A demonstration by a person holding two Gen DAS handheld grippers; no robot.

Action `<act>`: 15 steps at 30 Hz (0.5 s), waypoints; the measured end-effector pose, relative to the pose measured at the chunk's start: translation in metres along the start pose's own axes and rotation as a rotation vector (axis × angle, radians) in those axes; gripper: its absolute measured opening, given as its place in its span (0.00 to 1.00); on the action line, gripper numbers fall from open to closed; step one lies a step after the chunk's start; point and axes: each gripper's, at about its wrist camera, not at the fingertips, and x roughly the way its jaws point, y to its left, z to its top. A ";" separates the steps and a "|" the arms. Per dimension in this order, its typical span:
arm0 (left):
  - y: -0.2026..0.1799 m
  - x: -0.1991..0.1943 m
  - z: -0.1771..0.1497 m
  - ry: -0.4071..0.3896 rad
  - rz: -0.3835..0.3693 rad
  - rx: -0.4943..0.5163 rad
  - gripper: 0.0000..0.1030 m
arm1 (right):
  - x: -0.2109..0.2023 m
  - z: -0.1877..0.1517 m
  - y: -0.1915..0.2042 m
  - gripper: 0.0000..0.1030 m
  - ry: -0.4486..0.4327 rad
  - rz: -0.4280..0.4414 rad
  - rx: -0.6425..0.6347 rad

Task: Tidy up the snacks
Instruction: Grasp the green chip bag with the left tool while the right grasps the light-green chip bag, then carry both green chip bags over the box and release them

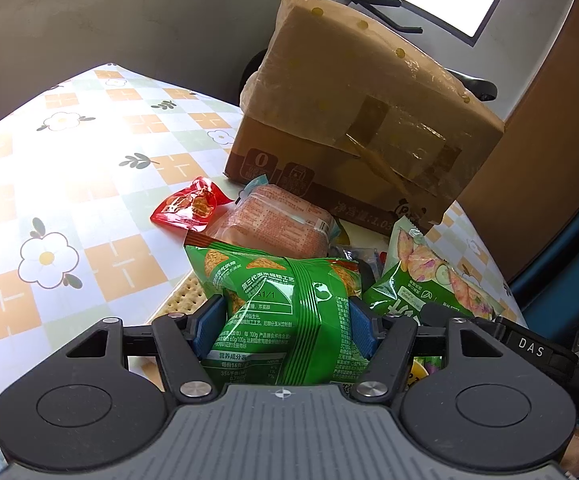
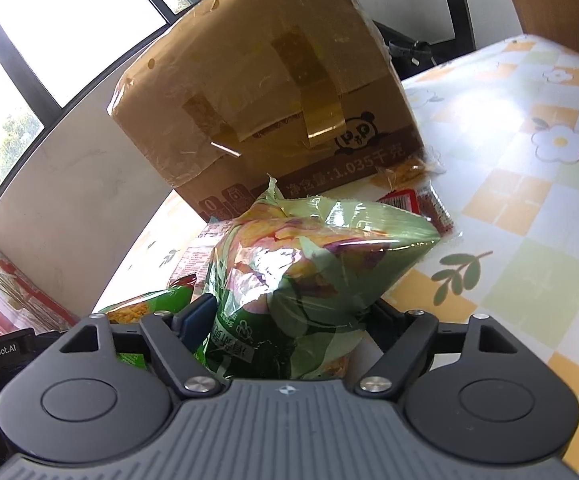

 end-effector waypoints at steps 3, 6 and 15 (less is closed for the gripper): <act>0.000 -0.002 0.001 -0.007 0.002 0.007 0.66 | -0.003 0.002 0.002 0.78 -0.015 -0.008 -0.016; 0.002 -0.009 0.006 -0.034 0.008 0.004 0.66 | -0.011 0.006 0.008 0.78 -0.050 -0.009 -0.062; -0.005 -0.032 0.033 -0.146 0.019 0.056 0.66 | -0.034 0.026 0.039 0.77 -0.147 -0.005 -0.274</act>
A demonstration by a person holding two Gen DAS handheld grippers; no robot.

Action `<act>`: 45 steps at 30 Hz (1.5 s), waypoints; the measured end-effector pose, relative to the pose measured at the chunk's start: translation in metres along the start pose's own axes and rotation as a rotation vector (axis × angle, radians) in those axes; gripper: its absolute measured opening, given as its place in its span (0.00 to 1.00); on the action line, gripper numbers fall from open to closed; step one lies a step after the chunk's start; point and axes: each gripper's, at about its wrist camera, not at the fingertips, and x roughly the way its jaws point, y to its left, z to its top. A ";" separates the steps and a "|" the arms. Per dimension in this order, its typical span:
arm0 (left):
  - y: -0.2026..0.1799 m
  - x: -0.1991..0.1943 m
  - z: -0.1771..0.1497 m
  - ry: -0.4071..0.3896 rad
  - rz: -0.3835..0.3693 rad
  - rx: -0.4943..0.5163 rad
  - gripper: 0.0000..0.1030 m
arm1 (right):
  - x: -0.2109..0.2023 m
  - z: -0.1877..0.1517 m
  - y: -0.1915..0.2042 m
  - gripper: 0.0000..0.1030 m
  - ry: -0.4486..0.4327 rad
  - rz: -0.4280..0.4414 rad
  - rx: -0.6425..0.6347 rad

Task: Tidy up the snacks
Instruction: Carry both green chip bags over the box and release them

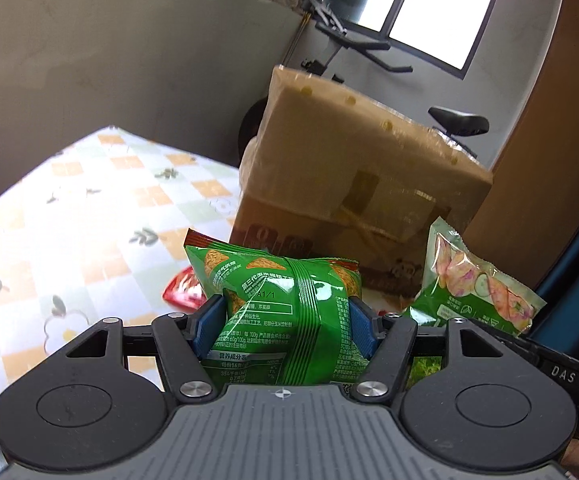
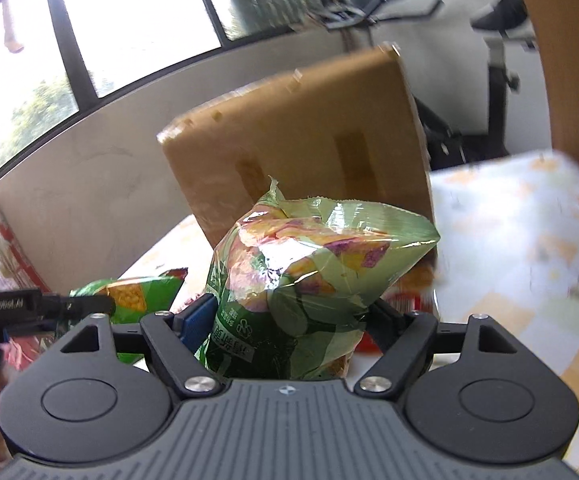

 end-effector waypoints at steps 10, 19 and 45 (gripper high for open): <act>-0.012 -0.012 0.026 -0.076 -0.028 0.034 0.66 | -0.001 0.025 0.014 0.77 -0.025 -0.010 -0.062; -0.016 -0.024 0.044 -0.132 -0.046 0.060 0.66 | -0.013 0.050 0.017 0.77 -0.073 0.001 -0.084; -0.102 0.071 0.185 -0.271 0.029 0.276 0.66 | 0.075 0.218 -0.009 0.77 -0.309 -0.163 -0.255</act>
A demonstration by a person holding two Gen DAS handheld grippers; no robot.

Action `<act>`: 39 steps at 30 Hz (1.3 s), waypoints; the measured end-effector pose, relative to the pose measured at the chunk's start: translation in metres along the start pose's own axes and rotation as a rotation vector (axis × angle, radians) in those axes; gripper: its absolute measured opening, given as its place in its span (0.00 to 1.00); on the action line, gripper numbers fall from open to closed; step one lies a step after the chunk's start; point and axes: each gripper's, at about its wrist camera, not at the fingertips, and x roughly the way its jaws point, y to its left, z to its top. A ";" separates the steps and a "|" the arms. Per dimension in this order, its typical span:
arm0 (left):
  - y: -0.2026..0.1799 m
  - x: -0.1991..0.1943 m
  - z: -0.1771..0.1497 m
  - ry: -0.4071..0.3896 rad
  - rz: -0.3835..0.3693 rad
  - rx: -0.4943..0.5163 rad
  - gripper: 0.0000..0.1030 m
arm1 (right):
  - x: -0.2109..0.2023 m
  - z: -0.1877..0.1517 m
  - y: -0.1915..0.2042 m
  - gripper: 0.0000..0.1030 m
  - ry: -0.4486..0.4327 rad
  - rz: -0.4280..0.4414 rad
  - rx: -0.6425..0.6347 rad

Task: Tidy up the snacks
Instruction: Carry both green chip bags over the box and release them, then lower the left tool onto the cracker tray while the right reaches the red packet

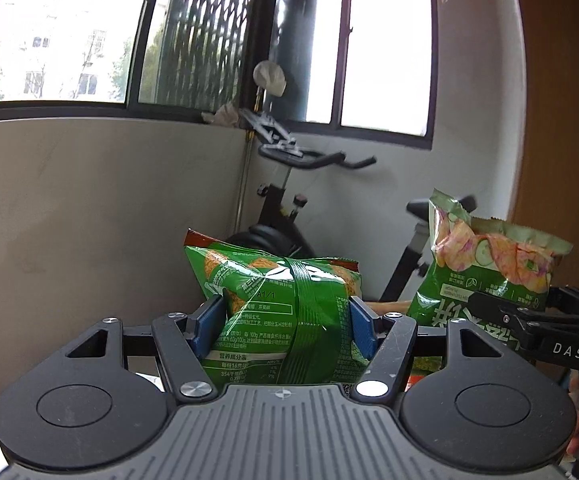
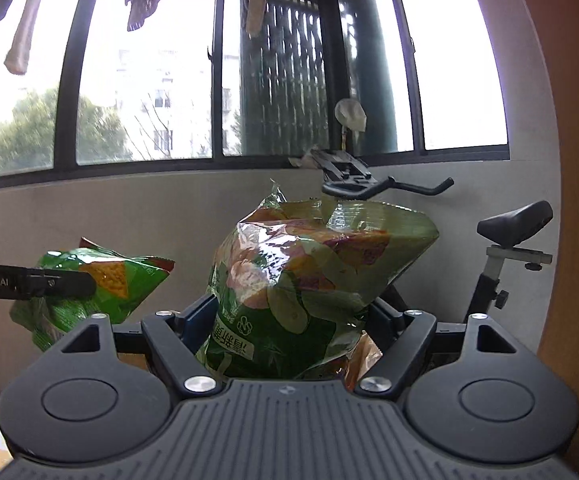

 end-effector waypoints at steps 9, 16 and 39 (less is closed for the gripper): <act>0.015 0.040 -0.008 0.129 0.021 -0.010 0.70 | 0.065 -0.027 0.001 0.78 0.186 0.064 0.110; 0.027 0.032 -0.012 0.127 0.014 -0.019 0.78 | 0.056 -0.031 -0.005 0.87 0.201 0.118 0.155; 0.067 -0.075 -0.133 0.295 -0.001 -0.109 0.78 | -0.089 -0.097 0.003 0.87 0.051 0.083 0.064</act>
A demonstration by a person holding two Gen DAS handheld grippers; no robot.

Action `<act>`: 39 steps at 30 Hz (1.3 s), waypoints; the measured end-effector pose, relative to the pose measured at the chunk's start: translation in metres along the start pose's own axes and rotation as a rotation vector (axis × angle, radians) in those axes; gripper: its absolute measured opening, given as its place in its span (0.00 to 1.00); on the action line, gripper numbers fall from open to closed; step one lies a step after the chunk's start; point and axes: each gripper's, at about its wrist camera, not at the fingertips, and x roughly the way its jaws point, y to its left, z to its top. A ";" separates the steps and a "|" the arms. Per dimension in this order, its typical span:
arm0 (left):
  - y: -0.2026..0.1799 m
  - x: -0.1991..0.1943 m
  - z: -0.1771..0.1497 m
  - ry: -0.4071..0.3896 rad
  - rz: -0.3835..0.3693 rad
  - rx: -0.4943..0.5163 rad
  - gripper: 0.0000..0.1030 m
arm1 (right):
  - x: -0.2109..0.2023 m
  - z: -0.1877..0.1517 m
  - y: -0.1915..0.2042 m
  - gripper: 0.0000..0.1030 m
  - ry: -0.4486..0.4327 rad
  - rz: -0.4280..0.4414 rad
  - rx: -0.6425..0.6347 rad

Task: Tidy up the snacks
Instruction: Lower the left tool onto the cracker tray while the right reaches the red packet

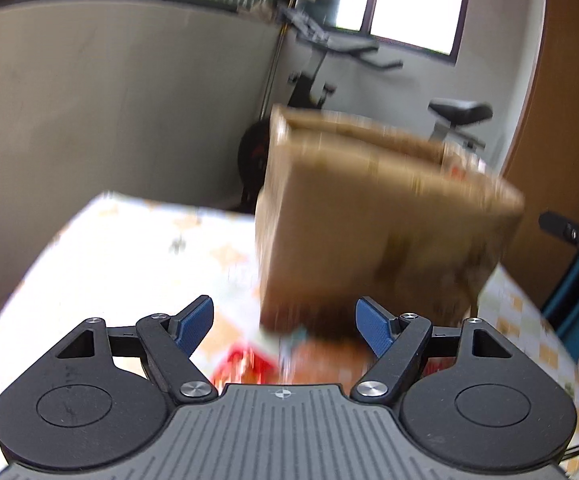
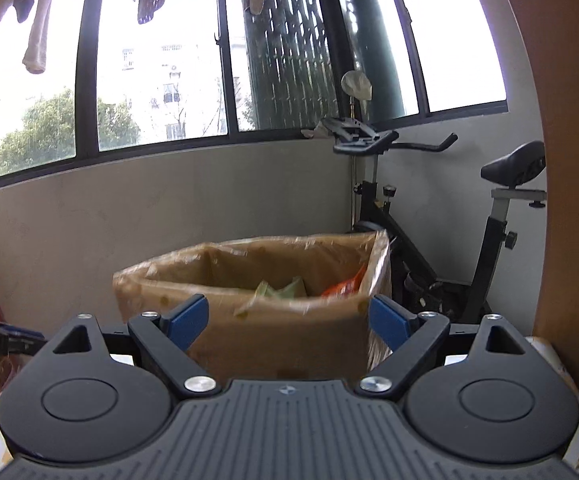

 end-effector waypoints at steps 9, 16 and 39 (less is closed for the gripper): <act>0.000 0.023 -0.072 0.181 0.023 0.006 0.77 | 0.008 -0.064 0.007 0.82 0.183 -0.016 -0.008; -0.004 0.037 -0.105 0.252 0.024 0.006 0.77 | 0.011 -0.099 -0.005 0.75 0.294 -0.059 0.013; 0.002 0.056 -0.105 0.224 0.132 -0.014 0.50 | 0.050 -0.147 0.027 0.67 0.529 0.023 -0.405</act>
